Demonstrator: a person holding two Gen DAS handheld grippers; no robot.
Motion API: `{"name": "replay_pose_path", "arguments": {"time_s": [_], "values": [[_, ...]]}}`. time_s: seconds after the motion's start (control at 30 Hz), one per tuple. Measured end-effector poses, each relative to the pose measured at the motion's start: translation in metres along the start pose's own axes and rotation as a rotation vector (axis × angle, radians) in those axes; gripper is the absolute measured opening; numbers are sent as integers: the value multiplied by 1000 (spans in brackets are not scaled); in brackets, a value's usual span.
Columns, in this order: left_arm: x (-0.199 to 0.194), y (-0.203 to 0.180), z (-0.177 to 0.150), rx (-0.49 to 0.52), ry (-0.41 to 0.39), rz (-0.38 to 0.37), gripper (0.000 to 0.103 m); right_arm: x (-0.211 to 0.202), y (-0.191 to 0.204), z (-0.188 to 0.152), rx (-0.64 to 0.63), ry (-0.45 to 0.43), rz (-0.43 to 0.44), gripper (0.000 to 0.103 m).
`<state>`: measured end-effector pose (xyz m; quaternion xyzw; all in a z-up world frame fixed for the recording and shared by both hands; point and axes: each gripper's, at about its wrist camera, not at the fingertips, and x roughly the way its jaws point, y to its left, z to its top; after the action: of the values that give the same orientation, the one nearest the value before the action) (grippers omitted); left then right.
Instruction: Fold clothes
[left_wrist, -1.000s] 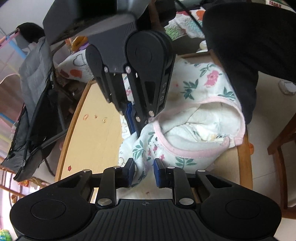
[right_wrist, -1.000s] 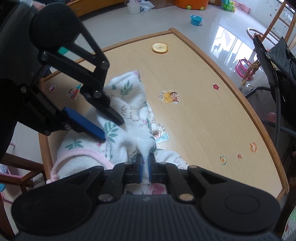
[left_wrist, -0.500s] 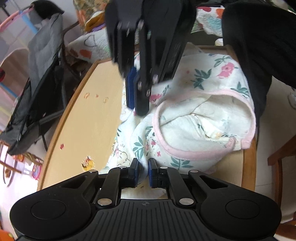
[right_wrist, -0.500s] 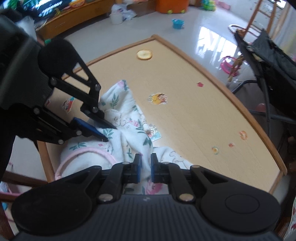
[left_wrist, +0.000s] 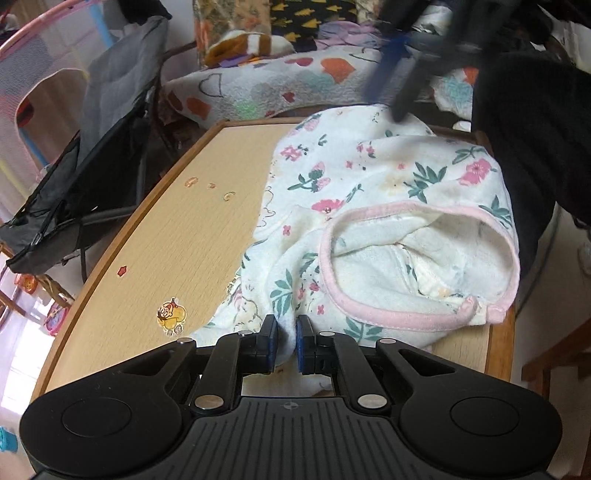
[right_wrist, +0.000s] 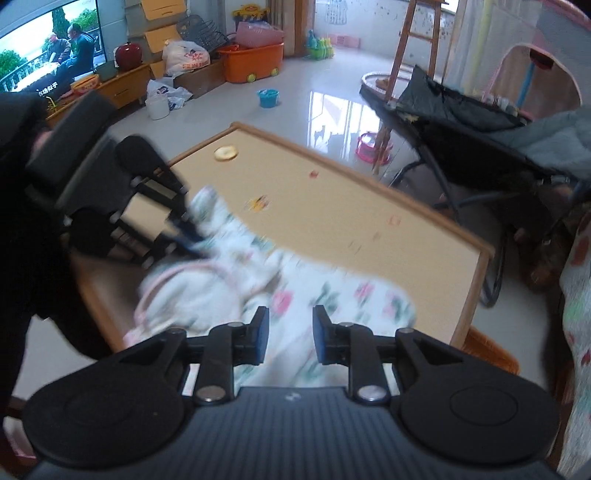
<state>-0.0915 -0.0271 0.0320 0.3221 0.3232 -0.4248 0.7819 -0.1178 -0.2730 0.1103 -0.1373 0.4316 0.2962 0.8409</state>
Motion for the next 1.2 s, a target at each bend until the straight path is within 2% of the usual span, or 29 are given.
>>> {"name": "replay_pose_path", "arguments": {"time_s": [0.13,0.3,0.57,0.63,0.73,1.03,1.2], "values": [[3,-1,4,-15,24,20,10,-2,19,-17,31,46,61,25],[-3,-4,14,-32,41,34,10,9,40,-22,5,81,89,25],[-28,-3,14,-83,-6,71,10,22,52,-20,-29,134,60,25],[-32,-3,12,-101,-11,76,6,22,52,-22,-35,140,59,25],[-30,-7,7,-107,5,76,3,21,54,-22,-48,143,56,25],[-14,-19,1,-124,44,65,3,31,56,-28,-78,165,27,25],[-12,-23,0,-153,30,74,2,34,56,-32,-77,163,2,24]]}}
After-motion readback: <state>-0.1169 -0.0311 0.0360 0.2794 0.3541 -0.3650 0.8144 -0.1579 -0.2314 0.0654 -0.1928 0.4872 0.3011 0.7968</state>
